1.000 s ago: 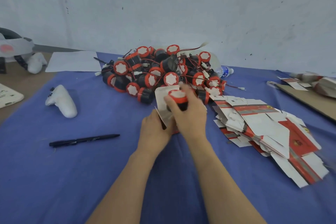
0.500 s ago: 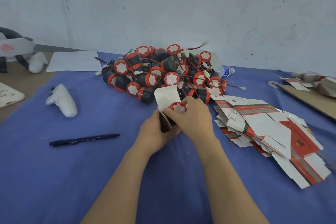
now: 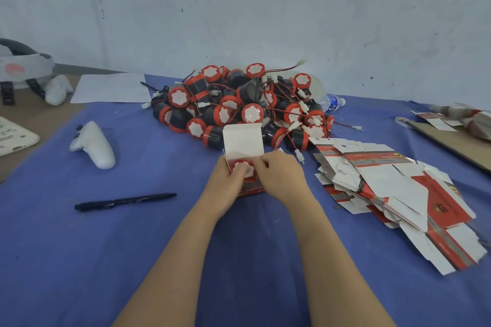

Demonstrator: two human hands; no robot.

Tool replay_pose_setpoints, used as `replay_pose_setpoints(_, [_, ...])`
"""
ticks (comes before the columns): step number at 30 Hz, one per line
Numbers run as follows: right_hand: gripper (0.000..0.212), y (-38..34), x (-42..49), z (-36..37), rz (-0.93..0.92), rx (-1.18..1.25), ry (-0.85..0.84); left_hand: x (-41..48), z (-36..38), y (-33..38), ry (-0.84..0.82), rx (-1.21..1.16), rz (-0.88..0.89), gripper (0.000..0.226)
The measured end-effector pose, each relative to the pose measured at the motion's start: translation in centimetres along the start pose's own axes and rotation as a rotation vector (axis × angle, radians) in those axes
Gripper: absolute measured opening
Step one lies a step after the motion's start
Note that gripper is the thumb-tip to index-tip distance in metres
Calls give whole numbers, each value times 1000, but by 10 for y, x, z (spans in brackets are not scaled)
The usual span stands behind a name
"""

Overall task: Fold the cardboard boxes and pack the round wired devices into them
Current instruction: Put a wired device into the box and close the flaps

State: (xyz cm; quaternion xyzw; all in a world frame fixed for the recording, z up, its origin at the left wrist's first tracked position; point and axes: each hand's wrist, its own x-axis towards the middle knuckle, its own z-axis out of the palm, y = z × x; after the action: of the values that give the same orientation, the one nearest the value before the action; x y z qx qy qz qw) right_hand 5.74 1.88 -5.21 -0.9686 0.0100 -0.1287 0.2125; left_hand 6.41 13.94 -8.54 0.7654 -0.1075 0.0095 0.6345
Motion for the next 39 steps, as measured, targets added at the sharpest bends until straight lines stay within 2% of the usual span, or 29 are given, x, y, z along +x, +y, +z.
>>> replay_pose_setpoints(2, [31,3,-2,-1,-65,152,1,3,1,0,83,75,-59,28])
replay_pose_setpoints(4, [21,4,-2,-1,-40,341,127,3,0,-2,136,217,-67,37])
replay_pose_setpoints(7, [9,11,2,-6,184,552,439,1,0,1,103,198,-88,36])
replay_pose_setpoints(8, [15,17,4,-9,277,577,476,1,0,1,77,189,-106,33])
replay_pose_setpoints(10, [33,33,7,-14,452,644,407,0,0,0,19,171,-123,29])
replay_pose_setpoints(12, [39,43,7,-17,553,759,347,0,0,-2,-48,163,-120,29])
replay_pose_setpoints(14, [37,44,5,-21,515,800,432,-1,0,-1,-93,165,-118,29])
replay_pose_setpoints(16, [30,34,1,-27,351,732,526,-1,0,0,-93,171,-115,28])
replay_pose_setpoints(18, [19,16,-2,-33,154,713,442,-1,1,1,-53,185,-106,30])
replay_pose_setpoints(20, [19,-1,-8,-36,27,786,226,-1,2,2,29,234,-101,35])
replay_pose_setpoints(22, [26,-10,-12,-38,10,863,46,-1,1,3,99,282,-104,34])
replay_pose_setpoints(24, [30,-11,-15,-41,41,883,-44,-1,0,4,111,318,-108,38])
replay_pose_setpoints(27, [36,-6,-15,-41,30,641,-101,-4,1,10,113,324,-114,61])
replay_pose_setpoints(30, [40,-2,-9,-39,122,503,66,-5,2,9,120,302,-128,66])
replay_pose_setpoints(33, [40,4,-3,-36,212,539,299,-2,2,5,121,318,-135,53])
replay_pose_setpoints(37, [29,1,-3,-30,256,896,490,2,3,0,144,331,-124,45])
replay_pose_setpoints(39, [39,-1,-2,-27,261,1012,497,2,3,-1,147,340,-119,44])
